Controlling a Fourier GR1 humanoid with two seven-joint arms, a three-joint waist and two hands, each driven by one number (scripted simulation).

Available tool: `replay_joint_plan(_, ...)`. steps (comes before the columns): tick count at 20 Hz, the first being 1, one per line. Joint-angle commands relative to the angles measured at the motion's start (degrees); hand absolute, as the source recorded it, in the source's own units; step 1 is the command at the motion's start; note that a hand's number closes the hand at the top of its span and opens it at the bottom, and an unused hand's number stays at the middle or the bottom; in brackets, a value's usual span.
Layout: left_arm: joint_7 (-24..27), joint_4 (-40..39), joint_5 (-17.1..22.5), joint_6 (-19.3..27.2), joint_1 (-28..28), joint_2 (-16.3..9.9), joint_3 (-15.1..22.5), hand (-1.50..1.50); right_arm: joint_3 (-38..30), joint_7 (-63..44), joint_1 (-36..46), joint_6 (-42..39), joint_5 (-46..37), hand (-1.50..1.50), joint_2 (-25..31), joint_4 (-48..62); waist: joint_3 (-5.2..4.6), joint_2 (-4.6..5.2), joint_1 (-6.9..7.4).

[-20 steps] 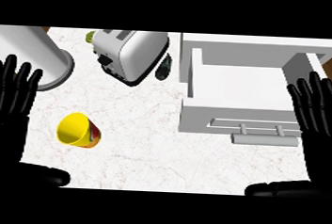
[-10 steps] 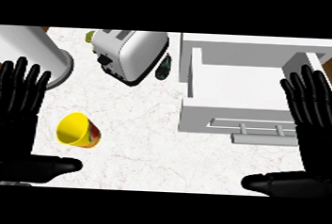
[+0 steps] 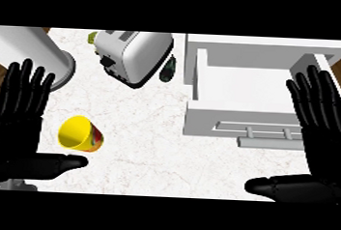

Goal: Pick up the cup, place it into the drawer and close the drawer

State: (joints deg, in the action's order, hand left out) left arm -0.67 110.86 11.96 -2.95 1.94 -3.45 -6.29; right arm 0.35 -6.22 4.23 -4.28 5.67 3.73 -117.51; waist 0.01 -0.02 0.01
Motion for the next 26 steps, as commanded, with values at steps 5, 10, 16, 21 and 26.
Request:
replay_joint_plan(5,3.4,-5.0,-4.6,1.6,-0.8,1.8,2.3,-1.5,1.3,-3.1,2.5,2.4,-1.6,-1.5,-1.5,-1.3,-0.02,0.01,-0.02)
replay_joint_plan(10,5.9,-10.2,-4.2,1.0,-1.9,2.2,1.2,-1.5,1.0,-1.8,2.4,1.3,-2.2,-1.5,-0.8,0.2,-0.02,0.04,-0.07)
replay_joint_plan(16,5.0,-5.8,-1.1,-2.3,-8.6,-1.0,-2.7,-1.5,-0.1,-2.8,3.0,1.5,-1.2,-1.5,-0.7,-0.6,-0.01,-0.02,0.17)
replay_joint_plan(21,11.0,-15.8,-4.1,-0.8,-6.8,0.6,-3.1,-1.5,1.0,0.1,0.1,0.5,-1.9,-1.5,-1.4,-0.1,-0.01,0.01,0.04)
replay_joint_plan(26,14.5,-20.1,-2.0,-4.1,-7.9,-1.2,-5.8,-1.5,-3.1,-3.2,0.4,-3.0,3.1,-1.5,2.1,-2.1,-0.01,-0.01,0.04)
